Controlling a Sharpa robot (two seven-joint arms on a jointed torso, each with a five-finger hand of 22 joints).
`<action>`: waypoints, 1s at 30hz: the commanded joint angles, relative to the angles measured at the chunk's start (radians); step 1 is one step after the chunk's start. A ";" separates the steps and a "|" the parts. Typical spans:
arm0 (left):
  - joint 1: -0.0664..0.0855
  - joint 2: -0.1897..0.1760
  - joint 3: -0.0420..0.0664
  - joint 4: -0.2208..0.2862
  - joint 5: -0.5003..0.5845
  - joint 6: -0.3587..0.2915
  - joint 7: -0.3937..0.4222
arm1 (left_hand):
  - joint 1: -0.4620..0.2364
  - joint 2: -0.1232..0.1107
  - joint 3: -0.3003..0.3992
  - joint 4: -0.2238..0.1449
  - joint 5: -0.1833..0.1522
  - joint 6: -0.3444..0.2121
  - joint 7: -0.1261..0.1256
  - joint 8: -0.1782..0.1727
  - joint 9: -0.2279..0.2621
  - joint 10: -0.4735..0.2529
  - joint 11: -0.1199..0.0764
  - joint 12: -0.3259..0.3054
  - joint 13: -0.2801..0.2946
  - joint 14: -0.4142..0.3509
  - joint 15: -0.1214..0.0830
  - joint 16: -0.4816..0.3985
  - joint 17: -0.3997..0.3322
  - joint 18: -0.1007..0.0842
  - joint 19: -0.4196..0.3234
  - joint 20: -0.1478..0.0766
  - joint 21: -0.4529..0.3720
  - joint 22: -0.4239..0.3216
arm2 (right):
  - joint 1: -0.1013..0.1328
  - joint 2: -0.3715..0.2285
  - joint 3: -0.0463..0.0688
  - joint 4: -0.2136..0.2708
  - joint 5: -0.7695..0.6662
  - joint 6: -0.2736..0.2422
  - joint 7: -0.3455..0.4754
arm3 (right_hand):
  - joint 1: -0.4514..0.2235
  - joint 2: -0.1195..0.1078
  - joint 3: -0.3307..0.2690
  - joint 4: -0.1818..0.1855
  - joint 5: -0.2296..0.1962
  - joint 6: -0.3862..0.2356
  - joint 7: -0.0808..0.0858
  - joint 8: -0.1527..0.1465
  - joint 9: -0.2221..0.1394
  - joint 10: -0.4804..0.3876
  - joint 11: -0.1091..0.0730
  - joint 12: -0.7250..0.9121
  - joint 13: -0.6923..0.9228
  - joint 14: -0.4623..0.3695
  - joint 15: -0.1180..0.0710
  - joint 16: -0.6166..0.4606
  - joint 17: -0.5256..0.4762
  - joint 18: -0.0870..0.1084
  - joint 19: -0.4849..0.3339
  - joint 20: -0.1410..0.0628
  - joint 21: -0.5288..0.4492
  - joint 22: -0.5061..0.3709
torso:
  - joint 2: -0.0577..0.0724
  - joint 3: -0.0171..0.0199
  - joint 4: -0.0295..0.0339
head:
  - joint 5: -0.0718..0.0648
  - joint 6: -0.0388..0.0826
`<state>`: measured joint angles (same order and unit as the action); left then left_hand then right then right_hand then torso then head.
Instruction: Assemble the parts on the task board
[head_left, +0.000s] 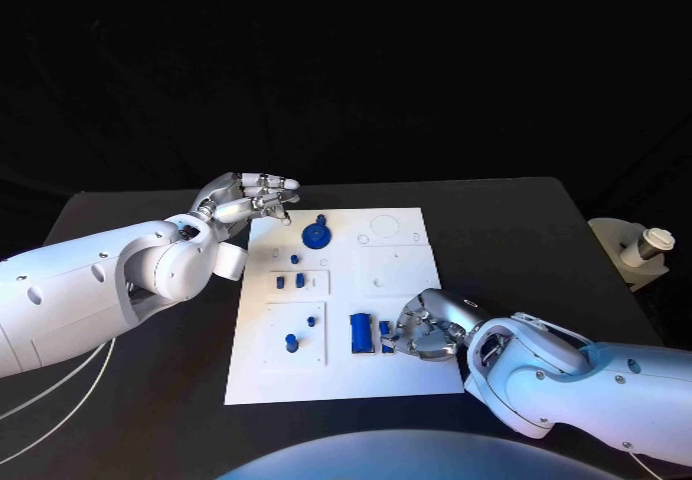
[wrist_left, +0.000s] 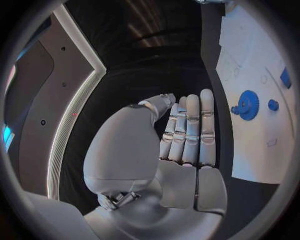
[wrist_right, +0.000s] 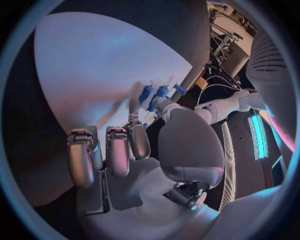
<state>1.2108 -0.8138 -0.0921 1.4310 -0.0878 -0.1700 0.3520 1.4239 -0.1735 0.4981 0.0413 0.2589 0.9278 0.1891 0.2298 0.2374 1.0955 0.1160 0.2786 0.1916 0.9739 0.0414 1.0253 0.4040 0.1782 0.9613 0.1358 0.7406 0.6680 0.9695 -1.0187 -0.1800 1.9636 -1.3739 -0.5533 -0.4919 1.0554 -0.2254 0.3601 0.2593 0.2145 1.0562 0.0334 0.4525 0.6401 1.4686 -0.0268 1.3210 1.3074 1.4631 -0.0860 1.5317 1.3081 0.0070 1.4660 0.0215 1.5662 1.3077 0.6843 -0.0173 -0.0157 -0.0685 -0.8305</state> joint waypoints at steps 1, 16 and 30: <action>0.000 0.000 0.000 0.002 -0.002 0.014 0.004 | 0.003 0.006 0.000 -0.007 0.005 -0.003 0.003 -0.006 -0.001 -0.008 0.003 0.007 0.002 -0.003 0.006 -0.003 -0.001 0.004 -0.004 0.000 0.003 0.001 | -0.001 -0.007 0.000 0.010 -0.011 0.036 0.042 | 0.010 -0.001 -0.010 0.004 -0.019 -0.003 0.006 0.004 -0.002 0.019 -0.005 -0.003 0.123 0.091 -0.005 0.003 0.176 -0.007 0.105 -0.003 0.005 0.263 | 0.000 -0.0007 -0.0003 | 0.001 0.000; 0.000 -0.002 0.000 0.002 -0.002 0.013 0.004 | 0.003 0.006 0.000 -0.007 0.005 -0.003 0.003 -0.006 -0.001 -0.008 0.003 0.007 0.002 -0.003 0.006 -0.003 -0.001 0.004 -0.004 0.000 0.003 0.001 | -0.001 -0.019 0.000 0.001 -0.005 0.059 0.055 | 0.020 -0.001 -0.017 0.006 -0.026 -0.002 0.006 0.004 -0.002 0.020 -0.005 -0.002 0.124 0.091 -0.005 0.004 0.177 -0.007 0.105 -0.002 0.005 0.263 | 0.001 -0.0003 0.0014 | 0.002 -0.001; 0.000 -0.002 0.000 0.003 -0.002 0.013 0.004 | 0.002 0.006 0.000 -0.007 0.005 -0.002 0.003 -0.006 -0.001 -0.008 0.003 0.008 0.002 -0.003 0.006 -0.003 -0.001 0.004 -0.004 0.000 0.004 0.002 | -0.004 0.001 0.000 -0.028 -0.017 0.094 0.047 | 0.105 -0.003 -0.023 -0.021 -0.062 -0.002 0.004 0.002 -0.007 0.020 -0.007 -0.002 0.126 0.091 -0.007 0.004 0.177 -0.007 0.105 -0.003 0.005 0.263 | 0.000 -0.0007 0.0006 | 0.003 -0.006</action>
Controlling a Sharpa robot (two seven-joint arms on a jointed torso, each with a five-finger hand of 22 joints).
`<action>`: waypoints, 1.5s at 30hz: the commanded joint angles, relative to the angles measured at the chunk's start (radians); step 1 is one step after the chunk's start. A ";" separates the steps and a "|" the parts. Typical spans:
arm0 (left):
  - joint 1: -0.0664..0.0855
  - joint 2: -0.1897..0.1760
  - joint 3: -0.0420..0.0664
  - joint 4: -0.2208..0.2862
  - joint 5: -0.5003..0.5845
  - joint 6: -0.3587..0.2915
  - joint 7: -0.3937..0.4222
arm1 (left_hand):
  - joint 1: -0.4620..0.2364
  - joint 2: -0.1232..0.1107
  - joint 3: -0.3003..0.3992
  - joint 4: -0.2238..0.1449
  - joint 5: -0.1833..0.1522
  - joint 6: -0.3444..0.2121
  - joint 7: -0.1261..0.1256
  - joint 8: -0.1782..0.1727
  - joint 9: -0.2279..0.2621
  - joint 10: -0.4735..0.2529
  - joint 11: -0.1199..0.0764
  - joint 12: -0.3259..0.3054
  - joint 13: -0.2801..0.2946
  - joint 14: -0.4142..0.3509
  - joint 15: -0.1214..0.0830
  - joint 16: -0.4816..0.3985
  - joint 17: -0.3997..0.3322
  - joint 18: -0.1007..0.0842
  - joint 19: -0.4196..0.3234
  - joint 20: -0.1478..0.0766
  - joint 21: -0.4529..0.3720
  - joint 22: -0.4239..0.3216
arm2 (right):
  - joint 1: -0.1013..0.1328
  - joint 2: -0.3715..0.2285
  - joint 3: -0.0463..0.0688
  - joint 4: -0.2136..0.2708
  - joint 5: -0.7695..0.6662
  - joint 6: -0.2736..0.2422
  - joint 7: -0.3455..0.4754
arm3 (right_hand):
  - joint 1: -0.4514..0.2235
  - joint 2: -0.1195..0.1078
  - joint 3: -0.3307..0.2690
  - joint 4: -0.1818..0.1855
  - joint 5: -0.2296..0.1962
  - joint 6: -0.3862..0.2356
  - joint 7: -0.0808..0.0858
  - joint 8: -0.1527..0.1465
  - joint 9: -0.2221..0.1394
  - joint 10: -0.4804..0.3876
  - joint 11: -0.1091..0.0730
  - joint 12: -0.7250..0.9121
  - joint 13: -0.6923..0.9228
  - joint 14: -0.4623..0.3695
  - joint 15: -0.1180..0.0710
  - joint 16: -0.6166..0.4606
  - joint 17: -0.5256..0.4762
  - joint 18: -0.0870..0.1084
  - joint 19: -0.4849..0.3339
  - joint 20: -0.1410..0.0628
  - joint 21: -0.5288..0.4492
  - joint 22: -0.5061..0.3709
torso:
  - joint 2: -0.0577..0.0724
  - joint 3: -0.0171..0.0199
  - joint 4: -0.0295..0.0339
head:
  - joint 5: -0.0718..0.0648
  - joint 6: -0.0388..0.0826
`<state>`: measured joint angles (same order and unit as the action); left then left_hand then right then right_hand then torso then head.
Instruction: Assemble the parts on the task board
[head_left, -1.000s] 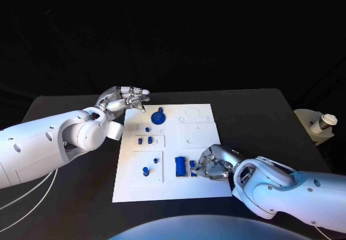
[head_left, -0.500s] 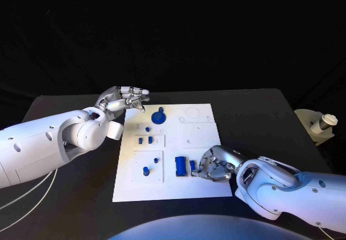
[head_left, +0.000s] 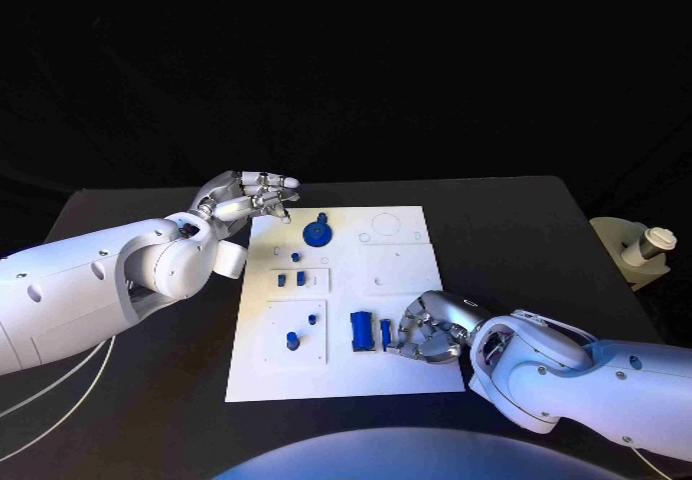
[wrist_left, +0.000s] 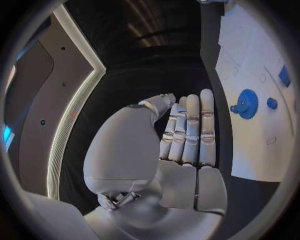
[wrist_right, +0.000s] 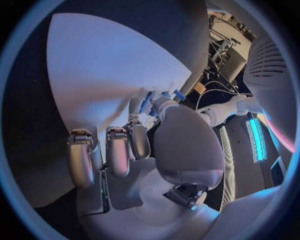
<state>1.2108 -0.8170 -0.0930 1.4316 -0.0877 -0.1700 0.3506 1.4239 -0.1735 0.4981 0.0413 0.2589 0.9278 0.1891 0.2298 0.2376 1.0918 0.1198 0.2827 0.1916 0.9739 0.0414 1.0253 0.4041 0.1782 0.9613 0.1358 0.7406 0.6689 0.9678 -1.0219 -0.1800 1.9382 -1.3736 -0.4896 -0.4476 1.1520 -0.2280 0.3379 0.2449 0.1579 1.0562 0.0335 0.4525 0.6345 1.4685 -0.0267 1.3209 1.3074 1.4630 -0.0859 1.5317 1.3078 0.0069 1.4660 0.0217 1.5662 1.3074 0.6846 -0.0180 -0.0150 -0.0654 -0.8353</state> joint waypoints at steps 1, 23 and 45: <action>0.000 0.001 0.001 0.002 -0.002 0.013 0.005 | 0.002 0.006 0.000 -0.007 0.005 -0.002 0.003 -0.006 -0.001 -0.004 -0.001 0.004 0.002 -0.003 0.006 -0.003 -0.002 0.004 -0.004 0.000 0.004 0.001 | -0.003 0.005 0.000 -0.003 -0.019 0.028 0.001 | 0.008 0.000 -0.001 -0.007 -0.005 -0.002 0.004 0.002 -0.002 0.020 -0.007 -0.002 0.126 0.091 -0.007 0.004 0.178 -0.007 0.105 -0.003 0.005 0.263 | 0.000 0.0002 -0.0002 | 0.000 0.000; 0.000 0.002 0.000 0.000 -0.002 0.011 0.005 | 0.000 0.007 0.000 -0.006 0.005 -0.002 0.003 -0.006 -0.002 -0.005 -0.001 0.004 0.002 -0.003 0.007 -0.003 -0.002 0.004 -0.005 0.000 0.005 0.002 | 0.030 -0.041 0.006 0.020 0.087 -0.027 0.152 | -0.022 0.002 -0.047 0.042 0.016 -0.021 0.015 -0.008 -0.009 -0.002 0.003 -0.055 0.100 0.083 0.000 -0.012 0.143 0.000 0.094 0.001 -0.027 0.255 | -0.002 -0.0014 0.0002 | -0.004 0.013; -0.001 0.042 -0.007 -0.119 0.059 -0.070 0.086 | -0.050 -0.018 0.026 0.049 0.001 -0.035 0.015 -0.012 -0.006 -0.067 0.022 -0.029 -0.032 -0.133 0.062 -0.266 -0.123 -0.021 -0.203 0.061 -0.248 -0.137 | 0.184 0.165 0.020 -0.528 1.031 0.008 0.869 | 0.214 0.074 0.041 -0.001 0.023 -0.271 0.142 -0.117 -0.060 -0.528 0.122 -0.828 -0.408 -0.340 0.110 -0.675 -0.635 0.166 -0.413 0.100 -1.194 -0.181 | -0.047 -0.0255 0.0057 | 0.011 0.180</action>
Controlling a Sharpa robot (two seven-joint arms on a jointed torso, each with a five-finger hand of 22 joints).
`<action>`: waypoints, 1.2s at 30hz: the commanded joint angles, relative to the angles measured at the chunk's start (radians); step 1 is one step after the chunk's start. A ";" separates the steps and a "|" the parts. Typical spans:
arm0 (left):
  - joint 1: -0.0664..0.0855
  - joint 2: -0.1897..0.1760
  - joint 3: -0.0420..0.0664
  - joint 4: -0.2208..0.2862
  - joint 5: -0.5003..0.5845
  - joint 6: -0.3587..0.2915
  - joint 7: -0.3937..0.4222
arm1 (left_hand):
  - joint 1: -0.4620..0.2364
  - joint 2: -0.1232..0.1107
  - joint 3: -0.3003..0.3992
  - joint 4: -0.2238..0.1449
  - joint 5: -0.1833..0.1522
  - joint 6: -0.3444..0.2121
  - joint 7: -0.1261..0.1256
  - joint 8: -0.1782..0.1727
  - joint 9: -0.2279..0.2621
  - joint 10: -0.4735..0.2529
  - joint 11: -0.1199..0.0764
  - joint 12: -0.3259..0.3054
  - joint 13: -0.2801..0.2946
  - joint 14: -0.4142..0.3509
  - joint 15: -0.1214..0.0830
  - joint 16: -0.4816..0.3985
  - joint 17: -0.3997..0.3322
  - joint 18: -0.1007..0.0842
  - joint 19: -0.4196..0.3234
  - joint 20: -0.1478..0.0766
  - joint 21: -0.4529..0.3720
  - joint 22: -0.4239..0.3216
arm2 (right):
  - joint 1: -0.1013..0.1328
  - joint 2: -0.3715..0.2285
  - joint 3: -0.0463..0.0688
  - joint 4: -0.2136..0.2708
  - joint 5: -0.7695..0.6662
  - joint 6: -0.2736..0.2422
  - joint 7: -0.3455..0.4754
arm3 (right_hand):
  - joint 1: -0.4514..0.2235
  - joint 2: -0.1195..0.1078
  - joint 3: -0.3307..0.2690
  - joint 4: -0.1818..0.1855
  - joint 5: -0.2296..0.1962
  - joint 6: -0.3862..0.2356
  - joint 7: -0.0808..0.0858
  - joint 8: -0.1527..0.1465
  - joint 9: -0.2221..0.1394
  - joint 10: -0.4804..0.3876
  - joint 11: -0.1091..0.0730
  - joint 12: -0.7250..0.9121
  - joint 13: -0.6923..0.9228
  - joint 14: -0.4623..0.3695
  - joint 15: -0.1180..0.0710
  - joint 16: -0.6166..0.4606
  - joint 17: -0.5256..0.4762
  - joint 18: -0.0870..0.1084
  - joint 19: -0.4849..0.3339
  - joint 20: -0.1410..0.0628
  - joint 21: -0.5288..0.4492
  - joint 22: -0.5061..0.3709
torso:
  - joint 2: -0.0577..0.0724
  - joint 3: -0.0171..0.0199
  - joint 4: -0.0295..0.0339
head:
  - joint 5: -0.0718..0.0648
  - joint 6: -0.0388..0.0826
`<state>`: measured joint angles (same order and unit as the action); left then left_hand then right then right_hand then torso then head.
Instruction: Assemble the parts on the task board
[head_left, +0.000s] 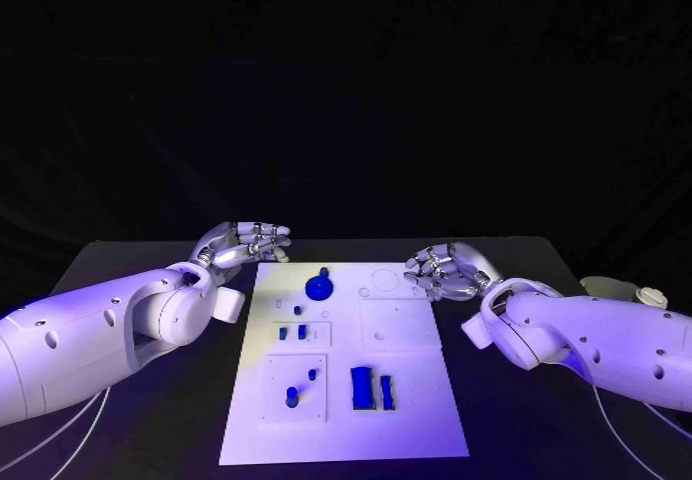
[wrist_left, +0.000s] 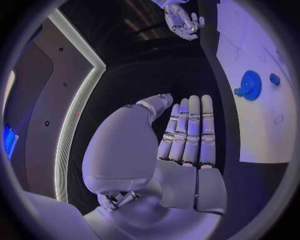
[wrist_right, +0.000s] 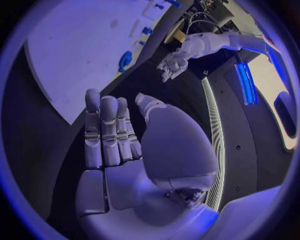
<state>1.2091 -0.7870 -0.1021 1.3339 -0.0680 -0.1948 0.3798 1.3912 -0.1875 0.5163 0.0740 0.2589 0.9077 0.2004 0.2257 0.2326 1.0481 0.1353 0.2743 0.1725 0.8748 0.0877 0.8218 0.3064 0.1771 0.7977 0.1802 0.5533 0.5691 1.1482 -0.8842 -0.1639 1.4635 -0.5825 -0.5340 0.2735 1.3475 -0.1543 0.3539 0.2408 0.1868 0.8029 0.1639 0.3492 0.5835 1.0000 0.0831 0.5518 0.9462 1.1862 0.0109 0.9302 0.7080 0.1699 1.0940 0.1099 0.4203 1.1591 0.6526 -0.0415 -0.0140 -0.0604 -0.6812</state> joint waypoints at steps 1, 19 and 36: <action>0.001 0.022 0.003 -0.038 0.049 -0.058 0.065 | -0.024 -0.011 0.015 0.027 0.000 -0.031 0.000 -0.011 -0.002 -0.049 0.024 -0.044 -0.028 -0.077 0.035 -0.130 -0.051 -0.034 -0.094 0.039 -0.135 -0.084 | 0.004 0.050 0.007 -0.094 0.279 0.069 0.159 | 0.026 0.005 0.045 0.005 -0.010 -0.024 0.017 -0.021 -0.016 -0.074 0.021 -0.096 -0.084 -0.093 0.025 -0.117 -0.053 0.002 -0.066 0.018 -0.079 -0.056 | -0.018 -0.0025 0.0050 | 0.009 0.034; -0.038 0.046 0.027 -0.018 0.047 -0.183 0.067 | -1.391 0.187 -0.516 -0.074 -0.259 -0.908 -0.200 -0.226 -0.233 -1.048 -0.135 -0.274 -0.172 -0.875 -0.088 -0.822 -0.306 -0.177 -0.798 -0.180 -0.553 -0.569 | -0.030 0.125 0.073 -0.116 0.383 -0.047 0.168 | -1.347 0.154 -0.354 -0.241 -0.187 -0.803 -0.164 -0.349 -0.583 -1.000 -0.083 -0.552 -0.946 -1.186 -0.011 -0.930 -0.708 -0.170 -1.094 -0.110 -0.420 -1.159 | -0.079 0.0280 0.0112 | 0.046 0.071; -0.156 0.008 0.100 0.230 0.067 -0.566 0.138 | -1.391 0.187 -0.516 -0.074 -0.259 -0.908 -0.200 -0.226 -0.233 -1.048 -0.135 -0.274 -0.172 -0.875 -0.088 -0.822 -0.306 -0.177 -0.798 -0.180 -0.553 -0.569 | -0.098 0.104 0.164 0.107 0.582 -0.236 0.247 | -1.347 0.154 -0.354 -0.241 -0.187 -0.803 -0.164 -0.349 -0.583 -1.000 -0.083 -0.552 -0.946 -1.186 -0.011 -0.930 -0.708 -0.170 -1.094 -0.110 -0.420 -1.159 | -0.108 0.0415 0.0140 | 0.060 0.081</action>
<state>1.0551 -0.7787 -0.0042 1.5534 -0.0092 -0.6546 0.4758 0.0490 -0.0024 0.0110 0.0014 0.0070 0.0161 0.0029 0.0080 0.0030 0.0160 0.0015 0.0064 0.0017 0.0142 0.0004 0.0073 0.0028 0.0213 0.0127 0.0021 0.0080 0.0031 1.0505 -0.7795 -0.0008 1.5680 -0.0385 -0.7296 0.4845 0.0484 -0.0017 0.0121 0.0029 0.0051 0.0147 0.0011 0.0070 0.0052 0.0177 0.0019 0.0077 0.0047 0.0175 0.0017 0.0075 0.0049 0.0137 0.0170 0.0022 0.0048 0.0087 0.5459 -0.0009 -0.0001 -0.0001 -0.6001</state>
